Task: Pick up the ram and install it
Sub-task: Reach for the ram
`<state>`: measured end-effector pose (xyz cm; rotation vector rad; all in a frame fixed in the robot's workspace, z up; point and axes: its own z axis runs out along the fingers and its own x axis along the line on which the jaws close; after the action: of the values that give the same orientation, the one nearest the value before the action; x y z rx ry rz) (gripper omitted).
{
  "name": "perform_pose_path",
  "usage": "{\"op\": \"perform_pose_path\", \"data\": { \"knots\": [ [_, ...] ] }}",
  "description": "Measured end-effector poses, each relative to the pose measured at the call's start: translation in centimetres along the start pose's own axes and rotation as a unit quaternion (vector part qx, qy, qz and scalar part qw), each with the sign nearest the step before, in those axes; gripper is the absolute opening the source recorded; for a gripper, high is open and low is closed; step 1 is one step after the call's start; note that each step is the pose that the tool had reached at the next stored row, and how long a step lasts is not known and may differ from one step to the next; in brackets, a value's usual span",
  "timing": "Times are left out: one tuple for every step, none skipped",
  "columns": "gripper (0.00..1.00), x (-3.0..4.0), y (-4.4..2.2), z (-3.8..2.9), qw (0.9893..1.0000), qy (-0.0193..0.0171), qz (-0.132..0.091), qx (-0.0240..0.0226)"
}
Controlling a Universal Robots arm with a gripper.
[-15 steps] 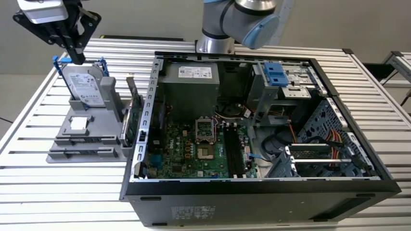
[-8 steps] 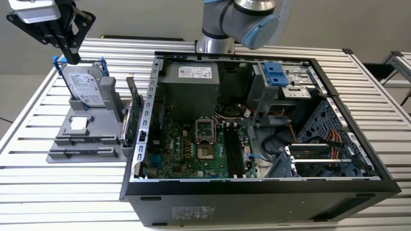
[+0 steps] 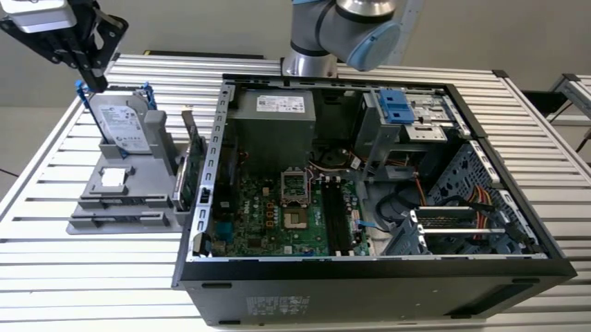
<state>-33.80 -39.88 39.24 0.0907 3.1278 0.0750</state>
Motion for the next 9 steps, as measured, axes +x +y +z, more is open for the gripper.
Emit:
{"op": "perform_pose_path", "data": {
  "knots": [
    [0.0,0.08,0.0,0.0,1.0,0.0001,-0.002,0.0],
    [0.0,0.17,-0.01,0.0,1.0,0.0002,-0.004,0.0],
    [0.0,0.26,-0.01,0.0,1.0,0.0003,-0.005,-0.0001],
    [0.0,0.35,-0.02,0.0,1.0,0.0004,-0.007,-0.0001],
    [0.0,0.46,-0.03,0.01,0.9999,0.0005,-0.01,-0.0001],
    [0.0,0.56,-0.03,0.01,0.9999,0.0006,-0.013,-0.0001],
    [0.0,0.65,-0.04,0.01,0.9999,0.0007,-0.015,-0.0002],
    [0.0,0.75,-0.04,0.01,0.9998,0.0009,-0.018,-0.0002],
    [0.0,0.82,-0.05,0.02,0.9998,0.0009,-0.02,-0.0002]
  ]
}}
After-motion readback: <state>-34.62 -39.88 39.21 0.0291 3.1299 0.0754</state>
